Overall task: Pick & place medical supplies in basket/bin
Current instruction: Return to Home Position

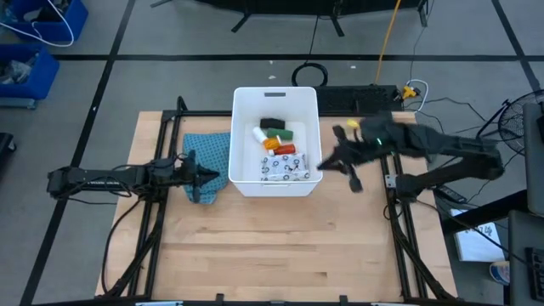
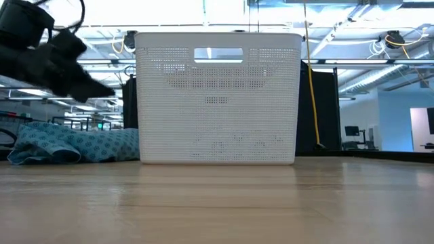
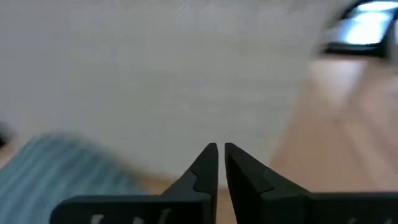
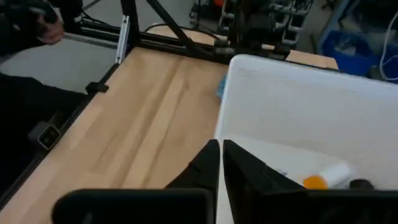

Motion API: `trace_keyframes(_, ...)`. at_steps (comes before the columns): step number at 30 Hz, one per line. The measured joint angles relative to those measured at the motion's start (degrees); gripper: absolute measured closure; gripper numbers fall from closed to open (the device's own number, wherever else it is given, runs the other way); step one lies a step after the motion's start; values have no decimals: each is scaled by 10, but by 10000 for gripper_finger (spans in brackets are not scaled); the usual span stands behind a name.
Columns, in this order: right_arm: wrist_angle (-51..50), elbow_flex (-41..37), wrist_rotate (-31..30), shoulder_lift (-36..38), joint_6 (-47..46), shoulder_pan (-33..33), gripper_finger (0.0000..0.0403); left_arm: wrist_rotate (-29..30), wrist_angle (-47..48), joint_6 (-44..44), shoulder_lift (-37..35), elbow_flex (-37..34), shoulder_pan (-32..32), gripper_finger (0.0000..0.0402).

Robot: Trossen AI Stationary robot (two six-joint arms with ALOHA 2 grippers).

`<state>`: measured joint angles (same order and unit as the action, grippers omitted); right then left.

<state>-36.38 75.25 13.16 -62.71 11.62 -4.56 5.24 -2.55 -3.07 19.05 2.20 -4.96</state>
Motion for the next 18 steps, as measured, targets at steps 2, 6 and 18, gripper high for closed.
trace_keyframes(2, 59, -79, -24, 49, -14, 29, 394, -48, -35, 30, 0, 0, 9, 381)
trace_keyframes(6, 207, -233, -21, 163, -61, 54, 401, -73, -129, 53, 0, 0, 45, 396)
trace_keyframes(18, 433, -555, -125, 422, -105, 121, 403, 79, -165, 122, -1, 0, 139, 400)
